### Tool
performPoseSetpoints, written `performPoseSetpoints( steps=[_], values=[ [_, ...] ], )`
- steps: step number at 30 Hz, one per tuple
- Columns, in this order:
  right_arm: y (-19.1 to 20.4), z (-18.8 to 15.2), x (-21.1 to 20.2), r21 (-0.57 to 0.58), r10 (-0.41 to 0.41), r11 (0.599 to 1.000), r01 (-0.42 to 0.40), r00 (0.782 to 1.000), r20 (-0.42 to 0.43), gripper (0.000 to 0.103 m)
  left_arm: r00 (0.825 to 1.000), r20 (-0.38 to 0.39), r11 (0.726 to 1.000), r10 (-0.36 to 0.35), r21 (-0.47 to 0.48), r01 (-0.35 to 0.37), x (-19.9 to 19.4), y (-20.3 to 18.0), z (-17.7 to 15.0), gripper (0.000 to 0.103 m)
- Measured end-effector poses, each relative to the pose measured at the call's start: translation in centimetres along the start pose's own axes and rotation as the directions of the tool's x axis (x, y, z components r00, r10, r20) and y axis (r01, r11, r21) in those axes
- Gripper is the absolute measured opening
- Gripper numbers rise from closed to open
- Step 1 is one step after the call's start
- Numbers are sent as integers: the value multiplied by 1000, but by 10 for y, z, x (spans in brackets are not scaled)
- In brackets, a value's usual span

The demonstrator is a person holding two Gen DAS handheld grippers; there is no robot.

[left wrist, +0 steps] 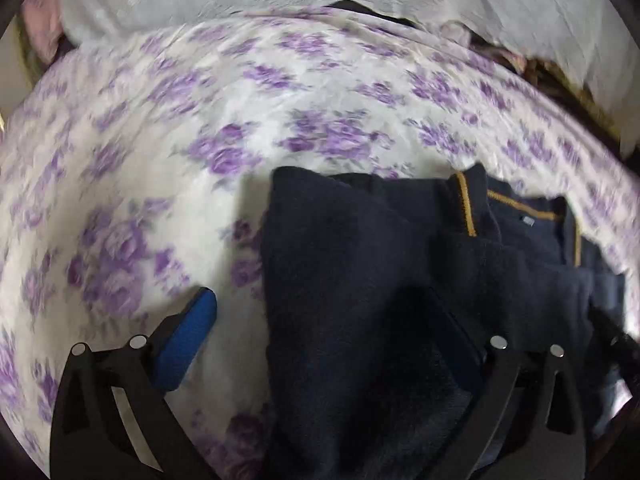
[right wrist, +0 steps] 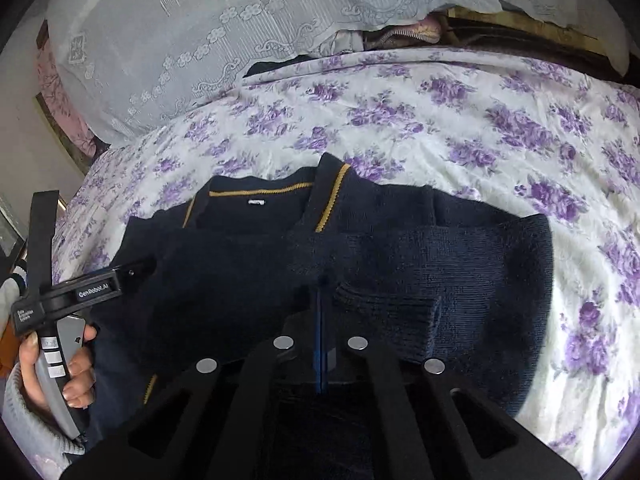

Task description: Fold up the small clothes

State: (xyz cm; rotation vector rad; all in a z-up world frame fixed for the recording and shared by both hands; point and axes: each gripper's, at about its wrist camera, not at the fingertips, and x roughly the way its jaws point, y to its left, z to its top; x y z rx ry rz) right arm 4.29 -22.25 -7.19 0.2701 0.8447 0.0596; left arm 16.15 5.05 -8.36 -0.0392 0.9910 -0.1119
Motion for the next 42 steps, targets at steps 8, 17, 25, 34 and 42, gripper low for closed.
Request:
performPoseSetpoints(
  steps=[8,17,25,34,42],
  values=[
    [30,-24,-4,-129,-1,992,-4,999,-35,5,995,57,984,80,153,-88,-20,-29,-40,99],
    [28,-49,-30,-94,19,995,-21,1000,-19,19,982,138,971,128,184,-152,-50,-39,-70,98],
    [16,-64,-53,-21,55,998,-54,998,23,20,985,134,978,113,158,-133,-68,-32,-93,98],
    [3,-93,-87,40,80,996,-82,996,49,27,989,139,994,45,97,-59,-96,-4,-127,98],
    [1,-120,-108,36,83,996,-86,995,60,35,989,134,988,65,130,-82,-106,0,-159,98]
  ],
)
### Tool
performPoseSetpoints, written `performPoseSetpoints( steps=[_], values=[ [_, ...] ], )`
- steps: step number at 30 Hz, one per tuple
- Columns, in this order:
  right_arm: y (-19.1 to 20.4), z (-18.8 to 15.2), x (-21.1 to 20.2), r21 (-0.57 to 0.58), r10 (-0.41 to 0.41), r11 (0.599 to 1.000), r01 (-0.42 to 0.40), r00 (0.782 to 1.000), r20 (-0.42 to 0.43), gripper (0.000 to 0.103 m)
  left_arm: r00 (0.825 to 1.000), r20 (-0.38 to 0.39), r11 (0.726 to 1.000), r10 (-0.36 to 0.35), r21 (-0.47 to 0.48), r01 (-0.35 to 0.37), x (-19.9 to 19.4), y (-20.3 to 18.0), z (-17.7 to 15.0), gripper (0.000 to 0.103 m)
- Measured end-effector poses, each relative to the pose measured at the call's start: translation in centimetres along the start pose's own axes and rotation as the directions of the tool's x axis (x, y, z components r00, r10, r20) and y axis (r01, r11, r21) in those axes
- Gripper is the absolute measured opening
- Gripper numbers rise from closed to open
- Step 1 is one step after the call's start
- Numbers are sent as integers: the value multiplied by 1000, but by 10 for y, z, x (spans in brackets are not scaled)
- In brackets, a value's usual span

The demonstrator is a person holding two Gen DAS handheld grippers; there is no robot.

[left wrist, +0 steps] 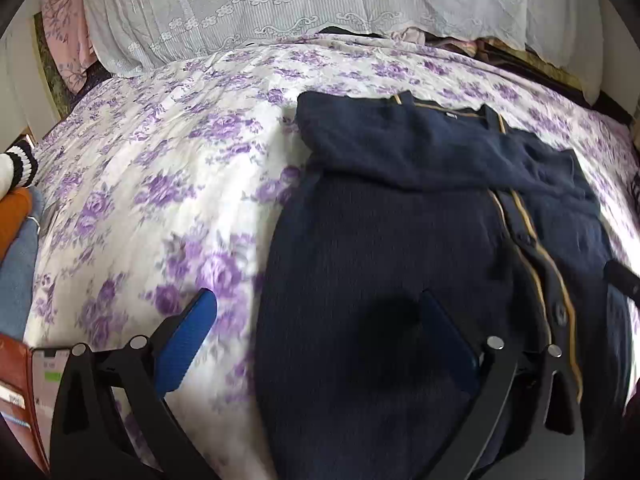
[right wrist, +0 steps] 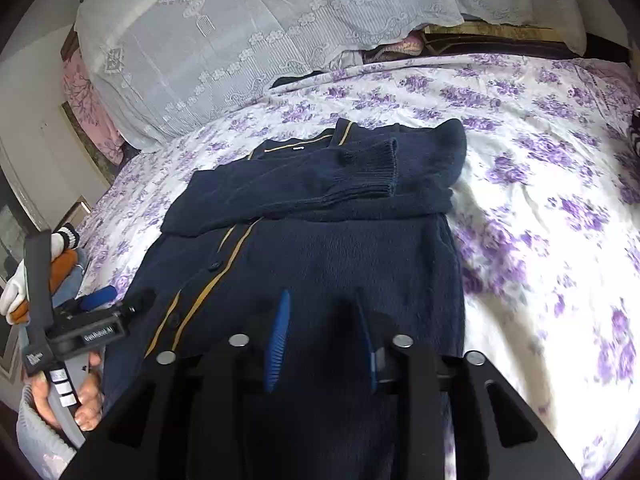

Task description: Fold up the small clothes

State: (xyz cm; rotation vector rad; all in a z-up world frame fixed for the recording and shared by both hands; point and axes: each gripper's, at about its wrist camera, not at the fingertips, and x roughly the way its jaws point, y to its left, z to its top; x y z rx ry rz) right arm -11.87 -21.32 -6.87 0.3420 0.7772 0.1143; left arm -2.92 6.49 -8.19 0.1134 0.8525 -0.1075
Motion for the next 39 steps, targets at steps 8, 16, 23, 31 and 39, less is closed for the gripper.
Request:
performPoseSetpoints(
  steps=[8,16,23,31,39],
  values=[
    [-15,-16,-19,49,26,998,-26,1000,0,35,1000,9,999,1,38,-1,-13,-2,-18,98],
    [-27,-26,-30,81,37,996,-37,999,-5,36,1000,-3,999,-19,50,19,-22,-2,-32,98],
    [-34,-34,-40,96,47,994,-46,999,-4,41,999,-7,997,-48,66,49,-30,-3,-42,98],
    [-44,-45,-53,125,55,991,-54,998,1,52,997,-15,994,-79,69,80,-35,-3,-51,98],
    [-48,-57,-59,133,96,987,-92,995,-22,52,989,-32,988,-146,50,147,-41,-1,-58,98]
  ],
)
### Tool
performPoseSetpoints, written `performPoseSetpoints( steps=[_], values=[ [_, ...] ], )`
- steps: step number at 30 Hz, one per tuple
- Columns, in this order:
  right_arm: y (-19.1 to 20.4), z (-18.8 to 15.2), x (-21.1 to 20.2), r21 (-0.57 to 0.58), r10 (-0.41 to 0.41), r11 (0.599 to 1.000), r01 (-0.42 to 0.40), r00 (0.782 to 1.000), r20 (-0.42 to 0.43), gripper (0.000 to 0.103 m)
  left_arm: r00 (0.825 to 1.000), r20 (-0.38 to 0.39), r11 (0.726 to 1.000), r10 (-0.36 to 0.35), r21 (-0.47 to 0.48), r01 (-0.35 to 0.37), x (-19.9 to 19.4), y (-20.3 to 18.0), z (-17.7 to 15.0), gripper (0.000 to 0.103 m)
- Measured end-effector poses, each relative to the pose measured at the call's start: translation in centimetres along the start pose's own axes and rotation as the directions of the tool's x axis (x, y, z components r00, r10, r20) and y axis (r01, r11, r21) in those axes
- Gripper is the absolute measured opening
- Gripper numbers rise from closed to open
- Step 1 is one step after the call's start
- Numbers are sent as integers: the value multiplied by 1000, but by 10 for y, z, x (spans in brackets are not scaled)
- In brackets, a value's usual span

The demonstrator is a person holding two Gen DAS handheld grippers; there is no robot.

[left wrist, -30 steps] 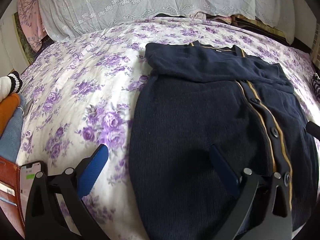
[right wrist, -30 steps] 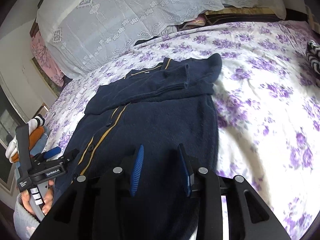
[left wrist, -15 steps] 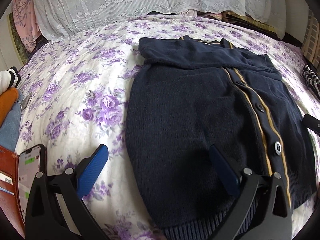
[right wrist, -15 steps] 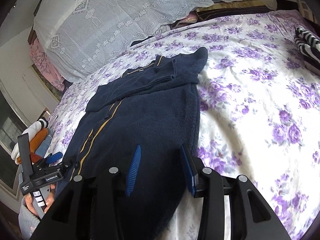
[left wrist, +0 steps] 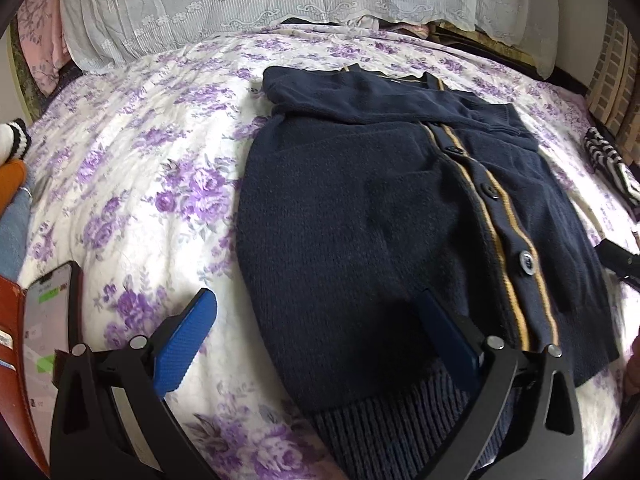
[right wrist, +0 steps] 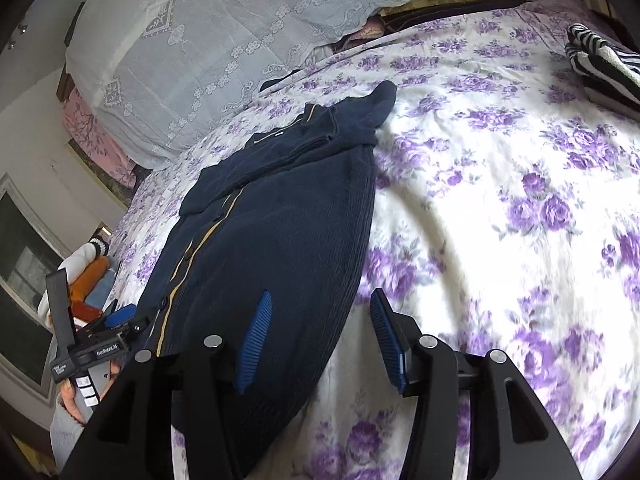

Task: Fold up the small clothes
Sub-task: 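Move both tools down to the ribbed hem of the cardigan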

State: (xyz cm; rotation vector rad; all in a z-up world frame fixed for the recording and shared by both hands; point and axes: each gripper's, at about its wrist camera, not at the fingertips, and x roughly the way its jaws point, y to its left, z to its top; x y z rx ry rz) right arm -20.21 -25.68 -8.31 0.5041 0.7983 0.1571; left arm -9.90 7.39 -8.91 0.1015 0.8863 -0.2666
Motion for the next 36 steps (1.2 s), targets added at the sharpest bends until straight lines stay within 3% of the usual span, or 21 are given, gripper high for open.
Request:
performPoseSetpoints(
  steps=[4,7,13,18,26,32,36],
  values=[
    [7,-2,3,-28,11,1000,-12,1000,-17,53,994,-10,993,-113,-27,113,-3,3,-2,98],
    [11,-4,4,-44,13,999,-14,1000,-25,53,972,-15,971,-234,-51,233,-3,6,-5,98],
    [7,-3,6,-23,32,999,-33,999,-38,54,953,-39,951,-302,-81,298,7,11,0,98],
    [8,-2,11,-17,41,999,-41,998,-51,54,948,-42,947,-316,-74,312,11,6,6,98],
    [5,-11,3,-2,68,998,-69,994,-82,53,884,-28,876,-467,-147,459,7,20,0,98],
    [5,-28,-11,-22,110,993,-113,988,-111,53,885,-37,882,-463,-120,456,2,16,-6,98],
    [5,-22,-2,8,164,986,-164,979,-121,56,890,-58,889,-452,-109,444,10,10,3,98]
  ],
)
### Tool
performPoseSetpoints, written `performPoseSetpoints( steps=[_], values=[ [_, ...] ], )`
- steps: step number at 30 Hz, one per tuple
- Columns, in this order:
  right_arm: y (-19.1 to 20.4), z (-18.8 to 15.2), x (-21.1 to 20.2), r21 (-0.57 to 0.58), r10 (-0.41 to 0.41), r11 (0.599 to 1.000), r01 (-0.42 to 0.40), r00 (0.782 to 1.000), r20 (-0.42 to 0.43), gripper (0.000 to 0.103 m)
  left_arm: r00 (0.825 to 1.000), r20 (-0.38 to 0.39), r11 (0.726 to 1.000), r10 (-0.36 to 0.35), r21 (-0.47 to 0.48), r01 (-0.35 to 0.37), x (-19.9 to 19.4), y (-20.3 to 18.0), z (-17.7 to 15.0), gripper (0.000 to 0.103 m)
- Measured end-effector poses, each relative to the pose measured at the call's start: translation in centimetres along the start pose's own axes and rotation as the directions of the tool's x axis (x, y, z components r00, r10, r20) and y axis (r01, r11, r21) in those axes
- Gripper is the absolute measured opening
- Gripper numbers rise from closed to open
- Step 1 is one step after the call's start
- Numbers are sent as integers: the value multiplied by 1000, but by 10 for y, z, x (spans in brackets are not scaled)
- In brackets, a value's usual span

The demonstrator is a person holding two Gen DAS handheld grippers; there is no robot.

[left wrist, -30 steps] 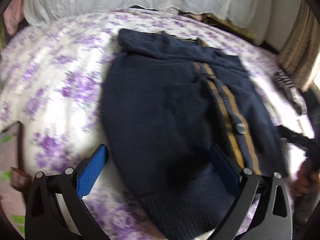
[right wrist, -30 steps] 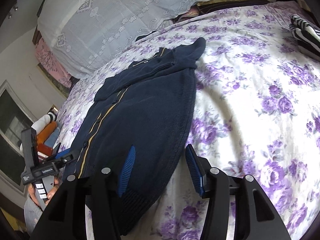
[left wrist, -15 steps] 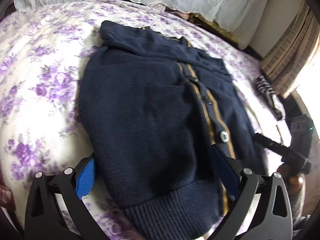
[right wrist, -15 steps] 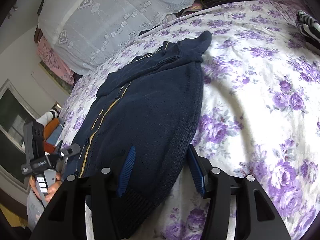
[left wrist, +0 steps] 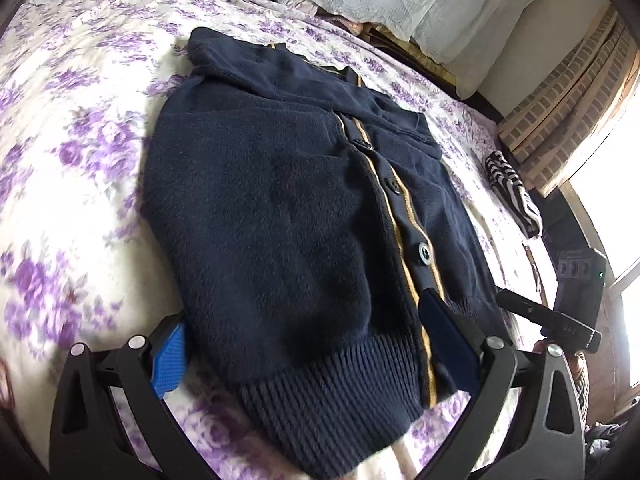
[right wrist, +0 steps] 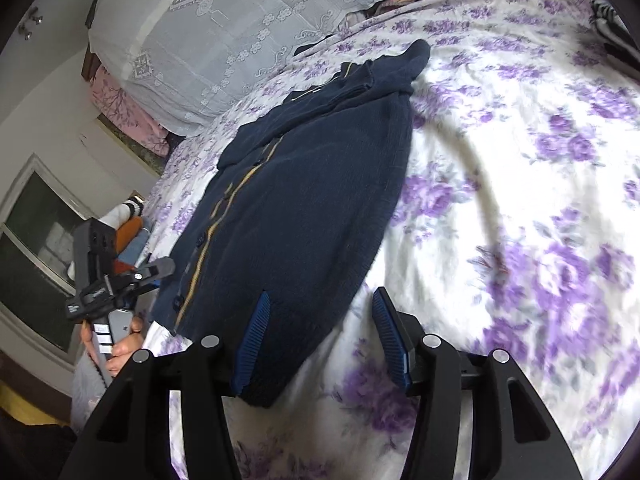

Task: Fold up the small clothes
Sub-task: 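Move both tools down to the ribbed hem of the cardigan, then close the left tool on the ribbed hem while the right tool grips the hem edge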

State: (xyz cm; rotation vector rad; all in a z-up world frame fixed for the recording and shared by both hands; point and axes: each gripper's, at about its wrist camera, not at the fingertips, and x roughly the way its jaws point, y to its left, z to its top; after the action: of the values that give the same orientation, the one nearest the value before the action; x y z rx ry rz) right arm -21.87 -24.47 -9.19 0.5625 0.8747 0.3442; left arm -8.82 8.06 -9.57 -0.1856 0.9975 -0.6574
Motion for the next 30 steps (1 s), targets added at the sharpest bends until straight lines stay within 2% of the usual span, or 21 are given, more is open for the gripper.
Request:
performPoseSetpoints(
  steps=[3,4,5,6,9,12,16,18,21,24,26,30],
  values=[
    [2,3,6,11,52,999,-52,999,2,53,1000,3,1000,7,13,-7,2,-4,2,96],
    [3,2,6,9,94,996,-94,996,-11,48,1000,8,1000,10,18,-11,0,-5,0,94],
    [3,-1,7,14,127,992,-126,992,-26,38,1000,12,1000,10,19,-11,-1,-5,-1,85],
    [2,-2,7,14,132,991,-131,991,-31,33,1000,17,1000,8,14,-8,-3,-3,-3,73],
    [-1,-3,8,32,140,990,-139,989,-38,28,1000,26,999,-13,-29,14,-7,7,-5,62],
    [-1,-1,12,33,121,992,-120,991,-49,24,998,31,994,-61,-84,64,-8,19,-2,60],
    [5,-2,13,11,81,997,-81,996,-33,18,998,34,993,-61,-95,64,-7,21,-2,56],
    [5,-3,11,3,75,997,-75,997,-24,15,998,37,994,-45,-95,48,-10,20,-4,40],
    [7,-3,11,-6,71,997,-71,997,-15,14,997,42,992,-68,-102,72,-13,22,-8,23],
    [4,-3,7,-1,93,996,-93,996,-3,13,995,54,992,-87,-88,92,-18,20,-12,21],
    [0,-2,9,19,96,995,-96,995,-17,13,998,37,994,-56,-96,59,-14,21,-13,27],
    [0,-2,10,23,94,995,-93,995,-28,14,996,20,988,-83,-128,84,-7,26,-7,28]
  ],
)
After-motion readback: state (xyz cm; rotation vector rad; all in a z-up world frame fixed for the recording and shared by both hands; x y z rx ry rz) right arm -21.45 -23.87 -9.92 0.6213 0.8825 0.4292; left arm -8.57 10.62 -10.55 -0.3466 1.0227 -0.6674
